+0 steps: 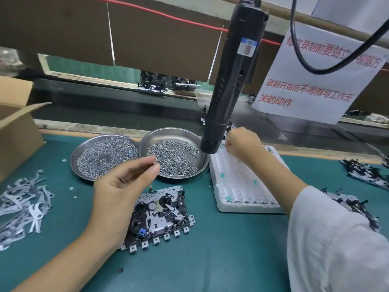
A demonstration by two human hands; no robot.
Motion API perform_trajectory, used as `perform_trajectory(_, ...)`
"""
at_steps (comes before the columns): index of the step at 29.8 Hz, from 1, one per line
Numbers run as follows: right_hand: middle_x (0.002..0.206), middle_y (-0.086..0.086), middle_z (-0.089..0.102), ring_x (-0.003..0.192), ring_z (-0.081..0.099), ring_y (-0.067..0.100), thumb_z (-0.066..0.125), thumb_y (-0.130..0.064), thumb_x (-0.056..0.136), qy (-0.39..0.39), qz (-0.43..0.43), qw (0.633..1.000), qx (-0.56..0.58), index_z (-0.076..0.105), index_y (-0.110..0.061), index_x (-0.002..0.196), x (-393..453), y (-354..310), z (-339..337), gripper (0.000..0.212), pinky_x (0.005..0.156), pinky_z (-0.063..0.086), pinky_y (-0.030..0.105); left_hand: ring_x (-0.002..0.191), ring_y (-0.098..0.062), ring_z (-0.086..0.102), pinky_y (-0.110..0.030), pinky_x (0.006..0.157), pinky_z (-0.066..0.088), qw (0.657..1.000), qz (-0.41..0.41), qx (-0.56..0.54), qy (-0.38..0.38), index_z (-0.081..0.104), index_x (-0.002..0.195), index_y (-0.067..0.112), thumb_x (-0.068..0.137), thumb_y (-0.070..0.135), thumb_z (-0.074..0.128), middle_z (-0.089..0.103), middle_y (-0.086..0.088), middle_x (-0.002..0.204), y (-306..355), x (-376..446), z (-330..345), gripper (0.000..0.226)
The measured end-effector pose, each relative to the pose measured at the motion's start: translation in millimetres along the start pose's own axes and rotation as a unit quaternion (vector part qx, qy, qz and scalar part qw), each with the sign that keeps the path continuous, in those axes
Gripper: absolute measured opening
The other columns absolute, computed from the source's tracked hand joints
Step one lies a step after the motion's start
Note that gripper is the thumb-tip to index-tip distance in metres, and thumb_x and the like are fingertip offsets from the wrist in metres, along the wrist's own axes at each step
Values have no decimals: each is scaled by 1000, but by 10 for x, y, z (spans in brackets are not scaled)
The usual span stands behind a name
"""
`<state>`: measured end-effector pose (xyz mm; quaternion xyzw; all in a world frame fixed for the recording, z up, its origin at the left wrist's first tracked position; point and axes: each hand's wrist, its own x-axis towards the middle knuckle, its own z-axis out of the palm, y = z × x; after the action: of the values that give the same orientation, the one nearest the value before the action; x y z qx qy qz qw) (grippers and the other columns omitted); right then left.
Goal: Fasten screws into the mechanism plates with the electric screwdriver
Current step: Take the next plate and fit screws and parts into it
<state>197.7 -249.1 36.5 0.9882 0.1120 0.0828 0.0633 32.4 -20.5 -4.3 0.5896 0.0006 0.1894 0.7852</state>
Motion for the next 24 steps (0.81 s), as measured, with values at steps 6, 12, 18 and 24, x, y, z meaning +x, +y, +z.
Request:
perform_trajectory(6,87,13,60,71,49,27,45,2,88,11,-23,999,-30,47,-6,79,52,19,45,12,68,47,34,81,-1,68,-10,70,50,999,12,37,-8,76,87,35,63,29,75,74,7,87,12,-35,20,24)
perform_trajectory(12,76,25,60,68,55,33,45,5,83,48,2,995,85,46,-2,66,-39,100,3,19,64,49,40,76,0,68,-7,67,49,998,24,58,-25,77,79,29,65,20,74,75,8,83,36,-78,65,17)
perform_trajectory(18,66,3,68,58,64,12,70,2,79,56,98,903,414,63,-3,69,-616,296,-73,13,54,50,20,72,0,67,-8,55,48,996,38,69,-44,76,80,29,67,15,73,74,7,82,51,-132,79,19)
perform_trajectory(24,78,4,75,71,72,14,85,-12,54,-61,81,787,609,75,-12,78,-1255,125,-238,26,63,50,12,72,-1,65,-9,57,49,995,44,75,-56,76,83,32,67,17,73,73,6,81,13,-141,79,23)
